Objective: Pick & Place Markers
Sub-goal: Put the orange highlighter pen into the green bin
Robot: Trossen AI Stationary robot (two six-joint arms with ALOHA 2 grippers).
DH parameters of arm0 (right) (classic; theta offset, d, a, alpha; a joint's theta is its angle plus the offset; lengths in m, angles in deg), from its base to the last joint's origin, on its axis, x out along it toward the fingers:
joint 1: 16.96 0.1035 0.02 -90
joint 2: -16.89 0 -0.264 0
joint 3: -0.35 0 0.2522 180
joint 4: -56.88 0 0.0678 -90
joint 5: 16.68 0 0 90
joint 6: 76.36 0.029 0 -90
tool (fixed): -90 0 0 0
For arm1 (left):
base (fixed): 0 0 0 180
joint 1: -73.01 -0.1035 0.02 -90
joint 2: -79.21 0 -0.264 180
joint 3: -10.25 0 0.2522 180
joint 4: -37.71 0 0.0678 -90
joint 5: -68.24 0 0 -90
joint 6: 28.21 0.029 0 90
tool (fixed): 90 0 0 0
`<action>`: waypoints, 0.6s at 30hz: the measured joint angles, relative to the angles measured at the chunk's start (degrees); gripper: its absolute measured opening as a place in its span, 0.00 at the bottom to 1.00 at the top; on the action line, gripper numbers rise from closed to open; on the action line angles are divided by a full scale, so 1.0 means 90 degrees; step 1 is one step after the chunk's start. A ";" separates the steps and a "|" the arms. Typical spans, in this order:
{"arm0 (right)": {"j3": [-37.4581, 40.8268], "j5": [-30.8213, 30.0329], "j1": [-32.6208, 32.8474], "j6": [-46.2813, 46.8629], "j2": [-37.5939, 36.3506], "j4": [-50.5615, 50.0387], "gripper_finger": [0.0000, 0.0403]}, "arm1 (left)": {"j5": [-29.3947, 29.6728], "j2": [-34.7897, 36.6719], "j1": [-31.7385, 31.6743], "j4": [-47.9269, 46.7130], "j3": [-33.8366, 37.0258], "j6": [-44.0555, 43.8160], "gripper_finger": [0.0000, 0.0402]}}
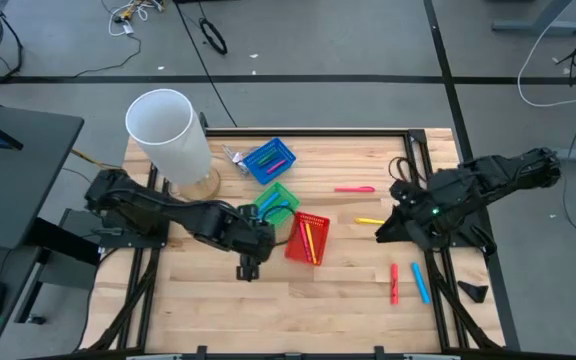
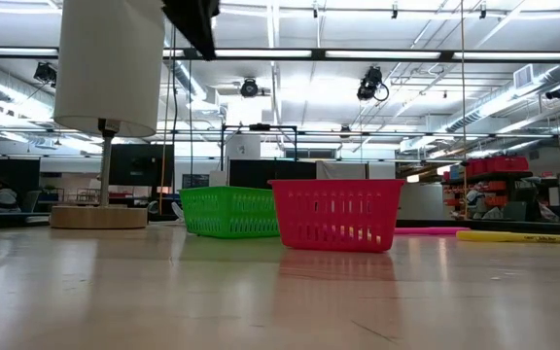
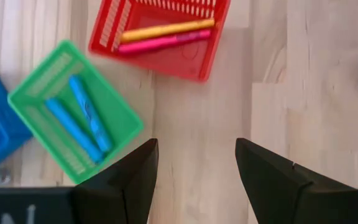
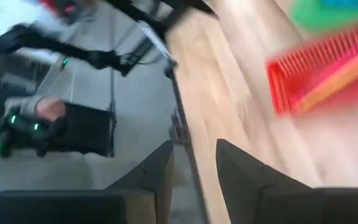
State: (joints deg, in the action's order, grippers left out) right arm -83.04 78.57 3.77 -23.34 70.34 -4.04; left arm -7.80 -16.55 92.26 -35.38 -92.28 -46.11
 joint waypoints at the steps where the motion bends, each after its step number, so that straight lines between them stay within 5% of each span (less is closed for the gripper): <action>1: 0.0000 -0.0075 0.0088 0.0448 0.0029 -0.0154 0.30 | -0.0010 0.0097 0.0000 0.0011 0.0125 -0.0082 0.55; 8: 0.0000 -0.0505 0.0857 0.3623 0.0264 -0.1139 0.30 | -0.0055 0.0332 0.0000 -0.0027 0.0408 -0.0108 0.55; 18: 0.0000 -0.0815 0.1726 0.6589 0.0834 -0.2208 0.30 | -0.0074 0.0335 0.0000 -0.0317 0.0408 0.0235 0.55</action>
State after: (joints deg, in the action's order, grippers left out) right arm -83.04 71.24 19.30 35.96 77.85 -23.92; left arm -8.46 -13.54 92.26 -38.24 -88.61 -44.00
